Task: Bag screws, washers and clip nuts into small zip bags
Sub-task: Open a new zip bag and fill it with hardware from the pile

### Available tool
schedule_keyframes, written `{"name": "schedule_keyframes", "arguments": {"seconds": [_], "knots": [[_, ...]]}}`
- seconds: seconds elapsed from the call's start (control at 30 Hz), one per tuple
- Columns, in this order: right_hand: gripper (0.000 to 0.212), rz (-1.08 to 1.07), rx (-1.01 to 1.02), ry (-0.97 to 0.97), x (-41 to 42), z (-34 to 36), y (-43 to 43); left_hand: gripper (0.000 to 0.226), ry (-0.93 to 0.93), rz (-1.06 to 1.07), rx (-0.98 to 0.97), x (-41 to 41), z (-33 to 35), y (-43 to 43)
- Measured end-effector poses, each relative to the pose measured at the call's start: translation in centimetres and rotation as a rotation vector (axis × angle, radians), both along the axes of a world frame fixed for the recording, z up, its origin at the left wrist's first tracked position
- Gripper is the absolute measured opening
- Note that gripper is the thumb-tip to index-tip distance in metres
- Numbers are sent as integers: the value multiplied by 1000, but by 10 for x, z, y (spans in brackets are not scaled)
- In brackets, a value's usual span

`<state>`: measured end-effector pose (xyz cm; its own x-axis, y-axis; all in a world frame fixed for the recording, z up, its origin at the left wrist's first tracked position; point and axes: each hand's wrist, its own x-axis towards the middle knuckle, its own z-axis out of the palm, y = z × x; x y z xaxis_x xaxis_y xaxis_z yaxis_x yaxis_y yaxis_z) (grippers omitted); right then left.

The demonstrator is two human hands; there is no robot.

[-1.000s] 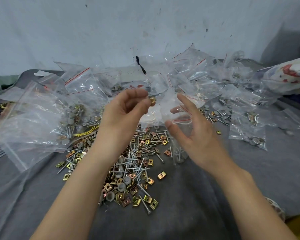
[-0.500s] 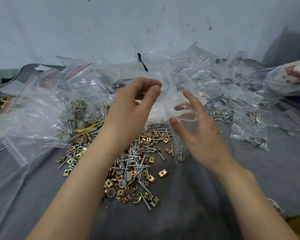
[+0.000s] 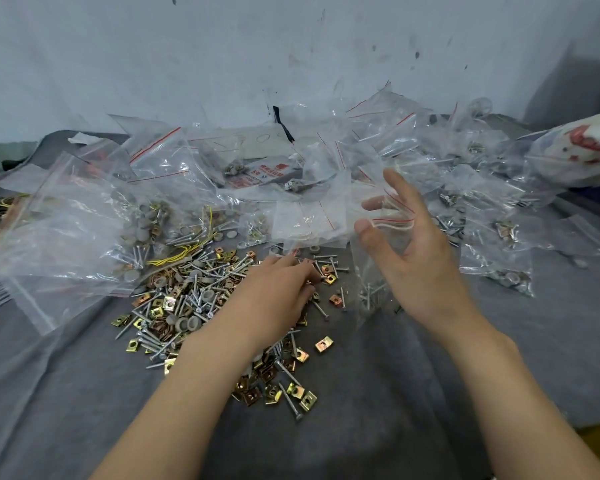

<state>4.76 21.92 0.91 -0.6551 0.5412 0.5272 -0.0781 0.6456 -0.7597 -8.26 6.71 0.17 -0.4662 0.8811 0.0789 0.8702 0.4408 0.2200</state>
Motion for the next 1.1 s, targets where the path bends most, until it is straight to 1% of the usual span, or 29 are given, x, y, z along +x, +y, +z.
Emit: {"name": "schedule_keyframes", "arguments": {"seconds": [0.13, 0.3, 0.4, 0.5, 0.57, 0.6, 0.63, 0.7, 0.73, 0.8, 0.87, 0.9, 0.97, 1.1], "knots": [[62, -10, 8, 0, 2, 1, 1, 25, 47, -14, -53, 1, -2, 3], [66, -9, -2, 1, 1, 1, 3, 22, 25, -17, -41, 0, -2, 5], [67, -8, 0, 5, 1, 1, 4, 16, -15, -11, 2, -1, -4, 5], [68, -8, 9, -2, 1, 1, 4, 13, -6, -15, 51, -1, -6, 3], [69, -8, 19, -3, 1, 1, 4, 10, -4, -17, 108, 0, -9, 3], [69, -5, 21, -2, 1, 1, 4, 9, -40, -5, 157, 0, -9, 3], [69, 2, 17, -1, 1, 0, 3, 7, -111, 22, 221, 0, -8, 3], [70, 12, 6, 2, 0, 0, 3, 5, -321, 108, 387, -1, -5, 5], [71, 13, 4, 2, 0, -1, 3, 5, -452, 151, 478, -2, -2, 5], [73, 12, 8, -4, 0, -2, 3, 4, -778, 202, 638, -4, 5, 6], [73, 11, 9, -5, -1, -2, 4, 7, -1059, 235, 730, -5, 10, 5], [72, 11, 7, -3, -1, -3, 4, 8, -1153, 249, 763, -6, 11, 5], [71, 9, 1, 4, -3, -3, 4, 9, -1279, 258, 814, -6, 12, 5], [70, -6, 5, 1, -4, -3, 3, 8, -1448, 230, 853, -7, 13, 3]]}}
